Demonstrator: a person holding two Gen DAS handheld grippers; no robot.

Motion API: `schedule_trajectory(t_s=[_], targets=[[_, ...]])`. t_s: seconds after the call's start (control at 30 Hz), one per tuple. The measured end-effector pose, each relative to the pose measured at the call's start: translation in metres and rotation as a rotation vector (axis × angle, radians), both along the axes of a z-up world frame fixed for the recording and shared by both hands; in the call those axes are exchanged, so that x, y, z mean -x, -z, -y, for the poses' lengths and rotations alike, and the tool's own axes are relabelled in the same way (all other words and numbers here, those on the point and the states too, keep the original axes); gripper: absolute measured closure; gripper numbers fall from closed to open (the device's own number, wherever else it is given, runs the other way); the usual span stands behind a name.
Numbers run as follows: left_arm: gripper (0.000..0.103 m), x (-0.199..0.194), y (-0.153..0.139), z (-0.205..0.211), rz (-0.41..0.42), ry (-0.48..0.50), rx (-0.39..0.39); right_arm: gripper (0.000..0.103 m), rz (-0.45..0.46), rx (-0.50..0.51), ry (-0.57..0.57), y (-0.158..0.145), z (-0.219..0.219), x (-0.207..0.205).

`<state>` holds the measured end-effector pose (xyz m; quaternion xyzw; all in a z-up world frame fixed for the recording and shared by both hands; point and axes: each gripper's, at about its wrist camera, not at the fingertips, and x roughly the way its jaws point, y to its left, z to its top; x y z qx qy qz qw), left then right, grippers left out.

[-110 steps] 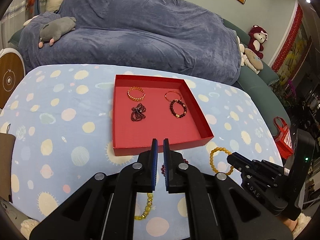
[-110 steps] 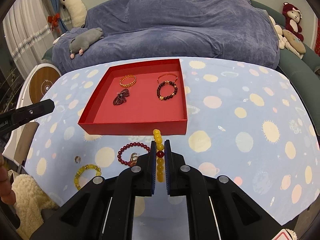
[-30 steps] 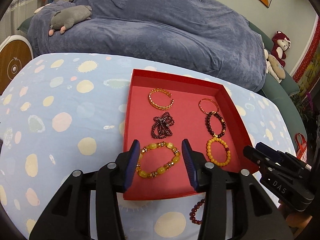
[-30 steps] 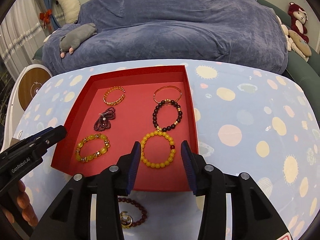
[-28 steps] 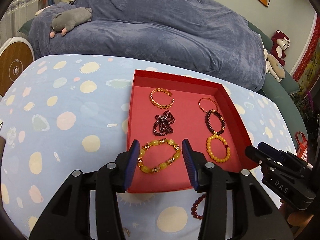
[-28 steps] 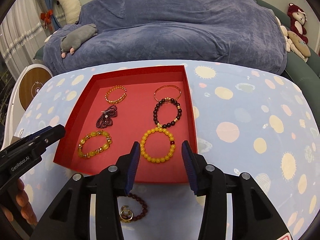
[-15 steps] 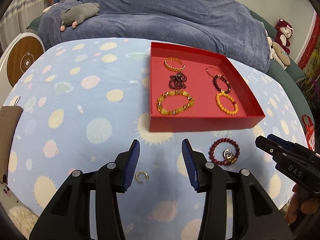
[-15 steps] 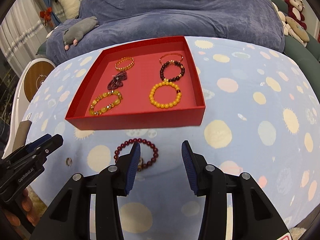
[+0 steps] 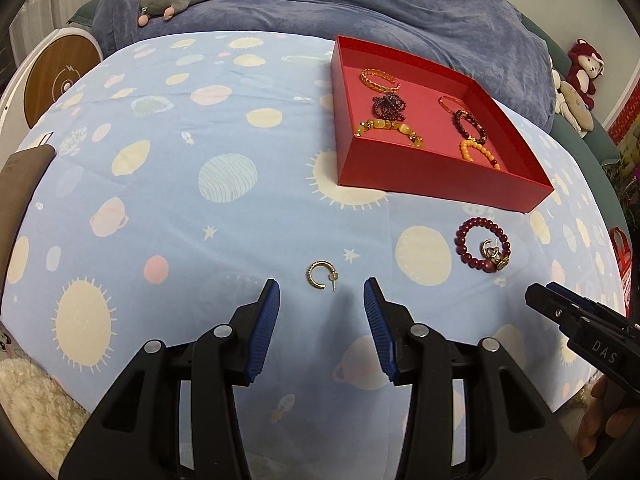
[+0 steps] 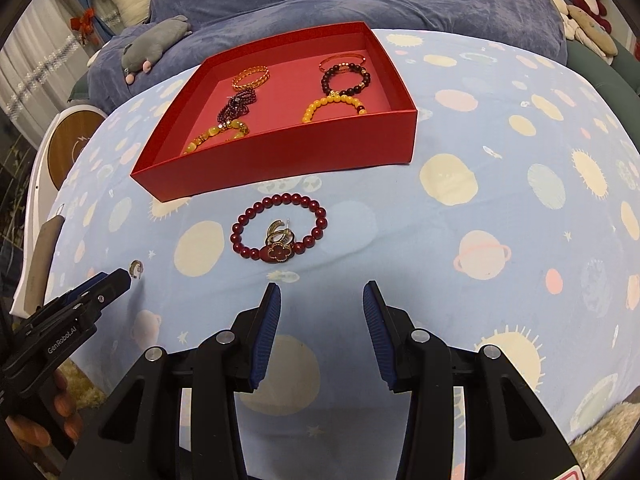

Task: Organize jewelry
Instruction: 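Grasp the dark red bead bracelet with pendant using the right tool, then grasp the gold ring with charm with the left tool while the right tool holds the red bracelet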

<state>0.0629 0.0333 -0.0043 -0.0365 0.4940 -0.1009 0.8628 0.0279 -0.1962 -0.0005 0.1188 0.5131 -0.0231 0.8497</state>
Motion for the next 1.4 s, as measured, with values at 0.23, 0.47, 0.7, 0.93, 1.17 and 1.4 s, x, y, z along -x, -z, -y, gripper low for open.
schedule_trajectory(t_s=[0.23,0.47,0.7,0.93,1.17,1.4], targets=[[0.061,0.001,0.000,0.005,0.000,0.014,0.012,0.061,0.009,-0.007,0.016,0.001,0.008,-0.012],[0.061,0.000,0.003,0.010,-0.010,0.027,0.018,0.077,0.010,0.007,-0.008,0.006,0.008,-0.038],[0.061,-0.002,0.007,0.009,-0.024,0.019,0.020,0.088,-0.008,0.008,-0.022,0.017,0.005,-0.058],[0.061,-0.003,0.010,0.008,-0.030,0.013,0.024,0.095,0.002,-0.005,-0.048,0.019,-0.002,-0.058],[0.061,-0.001,0.009,0.009,-0.030,0.016,0.026,0.095,0.098,-0.171,-0.075,-0.016,-0.010,-0.047],[0.061,0.002,0.003,0.012,-0.018,0.027,0.036,0.095,0.154,-0.255,-0.054,-0.049,-0.003,-0.023]])
